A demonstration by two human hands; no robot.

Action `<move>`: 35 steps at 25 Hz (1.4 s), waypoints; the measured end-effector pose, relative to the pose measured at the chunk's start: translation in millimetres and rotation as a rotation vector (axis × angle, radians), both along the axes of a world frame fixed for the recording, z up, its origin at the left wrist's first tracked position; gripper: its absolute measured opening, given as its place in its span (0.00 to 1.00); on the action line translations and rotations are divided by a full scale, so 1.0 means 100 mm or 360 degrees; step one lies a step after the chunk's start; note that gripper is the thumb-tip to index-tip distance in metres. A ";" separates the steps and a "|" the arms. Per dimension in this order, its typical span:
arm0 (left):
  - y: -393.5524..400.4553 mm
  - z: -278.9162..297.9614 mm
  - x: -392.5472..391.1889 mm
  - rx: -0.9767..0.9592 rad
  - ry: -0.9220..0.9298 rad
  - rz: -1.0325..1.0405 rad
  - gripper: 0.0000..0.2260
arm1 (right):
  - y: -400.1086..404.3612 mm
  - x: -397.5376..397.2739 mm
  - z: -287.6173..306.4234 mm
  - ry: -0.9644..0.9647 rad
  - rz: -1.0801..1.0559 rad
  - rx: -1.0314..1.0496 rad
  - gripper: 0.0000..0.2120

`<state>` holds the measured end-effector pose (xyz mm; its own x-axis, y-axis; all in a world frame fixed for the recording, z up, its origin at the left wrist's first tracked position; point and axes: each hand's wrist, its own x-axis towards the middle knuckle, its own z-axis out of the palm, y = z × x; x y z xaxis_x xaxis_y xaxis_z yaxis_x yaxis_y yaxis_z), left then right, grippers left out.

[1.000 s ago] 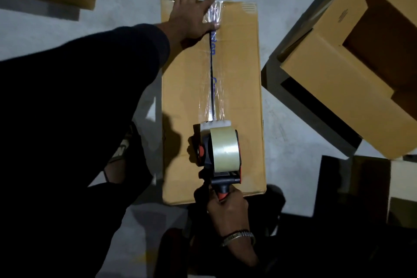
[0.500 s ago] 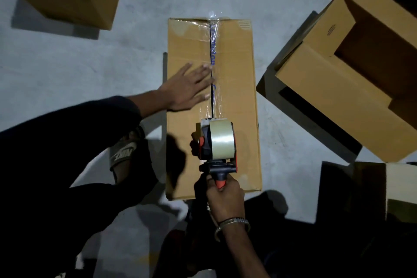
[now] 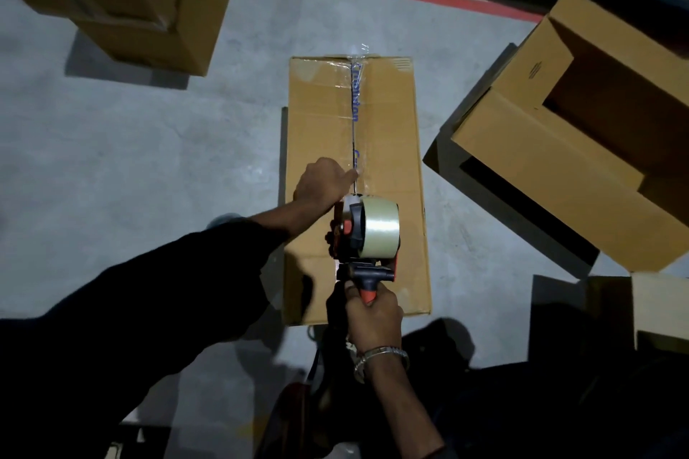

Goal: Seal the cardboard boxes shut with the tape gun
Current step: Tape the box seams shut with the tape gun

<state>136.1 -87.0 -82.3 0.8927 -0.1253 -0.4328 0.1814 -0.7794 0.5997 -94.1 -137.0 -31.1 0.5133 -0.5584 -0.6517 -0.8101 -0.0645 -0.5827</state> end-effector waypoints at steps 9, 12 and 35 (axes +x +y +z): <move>0.02 0.22 0.24 0.0339 0.0983 -0.0423 0.19 | -0.01 -0.10 0.00 -0.0046 -0.0003 -0.0001 0.11; 0.10 0.15 0.12 0.0296 0.1300 -0.0379 0.20 | -0.03 -0.10 0.01 -0.0026 0.0018 0.0006 0.11; 0.20 -0.15 -0.28 -0.0180 0.0725 -0.0073 0.07 | -0.06 -0.14 -0.02 0.0080 0.0166 -0.0055 0.11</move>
